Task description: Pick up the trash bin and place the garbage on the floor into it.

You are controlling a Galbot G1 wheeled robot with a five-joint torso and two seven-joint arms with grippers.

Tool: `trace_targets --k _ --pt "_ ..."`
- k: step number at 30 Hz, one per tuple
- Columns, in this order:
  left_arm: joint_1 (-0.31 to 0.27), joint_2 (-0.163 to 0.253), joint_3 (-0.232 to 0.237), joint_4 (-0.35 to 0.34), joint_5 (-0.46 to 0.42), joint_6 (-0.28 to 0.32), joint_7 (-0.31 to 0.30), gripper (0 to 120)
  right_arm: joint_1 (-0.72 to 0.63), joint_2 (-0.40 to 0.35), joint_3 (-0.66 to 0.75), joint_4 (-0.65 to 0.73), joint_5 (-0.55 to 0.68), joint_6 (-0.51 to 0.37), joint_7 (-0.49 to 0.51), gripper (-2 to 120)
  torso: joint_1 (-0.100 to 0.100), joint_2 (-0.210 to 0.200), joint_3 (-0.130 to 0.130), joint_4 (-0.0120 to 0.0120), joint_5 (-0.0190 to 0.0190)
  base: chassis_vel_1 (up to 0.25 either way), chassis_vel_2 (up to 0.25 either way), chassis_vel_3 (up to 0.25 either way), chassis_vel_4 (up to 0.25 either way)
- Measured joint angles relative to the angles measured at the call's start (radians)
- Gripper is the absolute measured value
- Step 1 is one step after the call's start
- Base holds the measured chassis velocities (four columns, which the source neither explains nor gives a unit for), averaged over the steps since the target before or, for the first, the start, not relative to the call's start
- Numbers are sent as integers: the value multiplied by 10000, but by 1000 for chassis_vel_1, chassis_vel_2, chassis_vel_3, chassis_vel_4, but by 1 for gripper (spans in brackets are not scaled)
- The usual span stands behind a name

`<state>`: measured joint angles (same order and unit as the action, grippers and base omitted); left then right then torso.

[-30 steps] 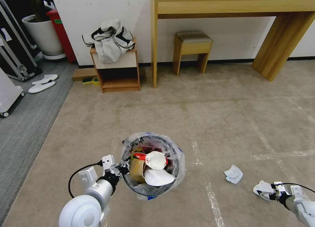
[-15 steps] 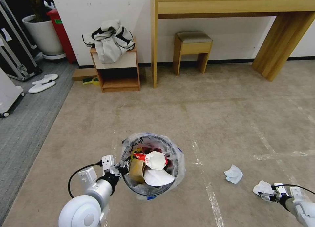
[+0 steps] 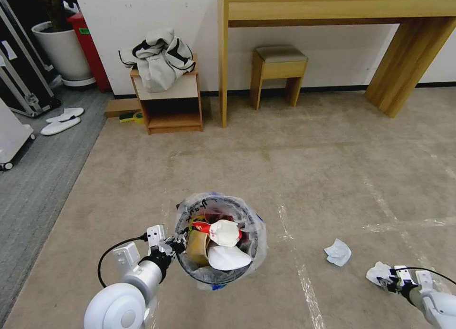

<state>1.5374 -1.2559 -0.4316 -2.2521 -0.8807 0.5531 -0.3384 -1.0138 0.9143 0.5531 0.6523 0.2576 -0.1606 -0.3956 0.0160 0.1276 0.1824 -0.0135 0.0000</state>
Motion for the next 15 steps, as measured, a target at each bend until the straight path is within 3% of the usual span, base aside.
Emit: trace_targets --k 7,9,15 --pt "0 -17 30 -36 4 -1 5 1 -65 0 54 97 41 -35 51 10 0 0 0 0 0 0 0 0 0" --pt "-13 -10 33 -37 5 -5 5 1 -118 -11 110 104 147 -53 94 0 0 0 0 0 -1 0 0 0 0" --pt "6 -15 56 -38 23 -6 6 1 -145 2 163 25 198 -64 169 0 0 0 0 -1 0 0 0 0 0"
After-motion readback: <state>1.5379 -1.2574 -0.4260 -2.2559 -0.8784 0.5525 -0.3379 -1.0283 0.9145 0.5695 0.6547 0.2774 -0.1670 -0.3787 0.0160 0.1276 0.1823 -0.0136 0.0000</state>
